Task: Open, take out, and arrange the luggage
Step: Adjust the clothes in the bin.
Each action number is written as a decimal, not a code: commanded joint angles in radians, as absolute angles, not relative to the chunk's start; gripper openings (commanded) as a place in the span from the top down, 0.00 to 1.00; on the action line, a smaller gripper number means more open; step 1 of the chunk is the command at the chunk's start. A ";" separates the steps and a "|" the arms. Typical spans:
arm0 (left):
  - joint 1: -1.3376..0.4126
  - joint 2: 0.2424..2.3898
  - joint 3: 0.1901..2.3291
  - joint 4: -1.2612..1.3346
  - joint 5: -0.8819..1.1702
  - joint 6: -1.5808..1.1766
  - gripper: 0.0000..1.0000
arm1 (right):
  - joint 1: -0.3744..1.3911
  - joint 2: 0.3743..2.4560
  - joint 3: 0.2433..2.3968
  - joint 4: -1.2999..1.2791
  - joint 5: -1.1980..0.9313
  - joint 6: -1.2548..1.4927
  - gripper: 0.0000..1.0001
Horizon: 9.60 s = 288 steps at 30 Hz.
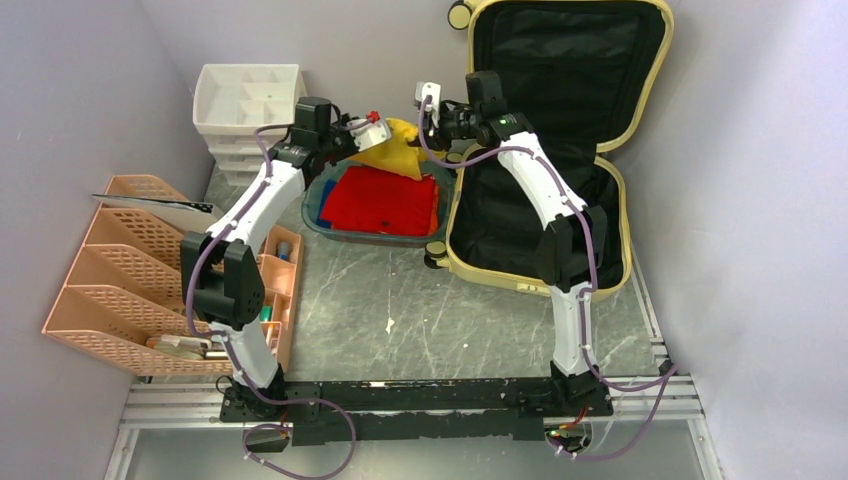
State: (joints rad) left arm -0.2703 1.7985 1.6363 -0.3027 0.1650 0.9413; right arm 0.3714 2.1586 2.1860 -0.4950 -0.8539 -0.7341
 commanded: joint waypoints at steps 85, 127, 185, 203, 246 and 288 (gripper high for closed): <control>-0.258 1.656 1.385 -0.215 -0.032 0.945 0.95 | 0.327 2.033 1.907 -0.506 -0.838 -0.752 1.00; -0.238 1.586 1.501 -0.599 0.386 0.812 0.04 | 0.403 2.083 2.135 -0.669 -0.573 -0.526 0.17; -0.168 1.726 1.074 -0.392 0.358 0.806 0.44 | 0.543 2.261 1.975 -0.932 -0.462 -0.473 0.95; -0.125 1.826 1.601 -0.177 0.595 0.461 0.33 | 0.541 2.264 2.274 -0.688 -0.238 -0.429 0.98; -0.126 1.779 1.373 -0.136 0.308 0.352 0.28 | 0.587 1.990 1.805 -0.528 -0.498 -0.426 1.00; -0.003 1.876 1.274 -0.170 -0.137 0.491 0.38 | 0.232 1.955 2.247 -0.330 0.076 -0.403 0.20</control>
State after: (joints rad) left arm -0.0803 1.8622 1.2652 -0.1158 -0.0174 0.4667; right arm 0.2508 1.8870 2.1403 -0.4000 -0.0250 -0.3798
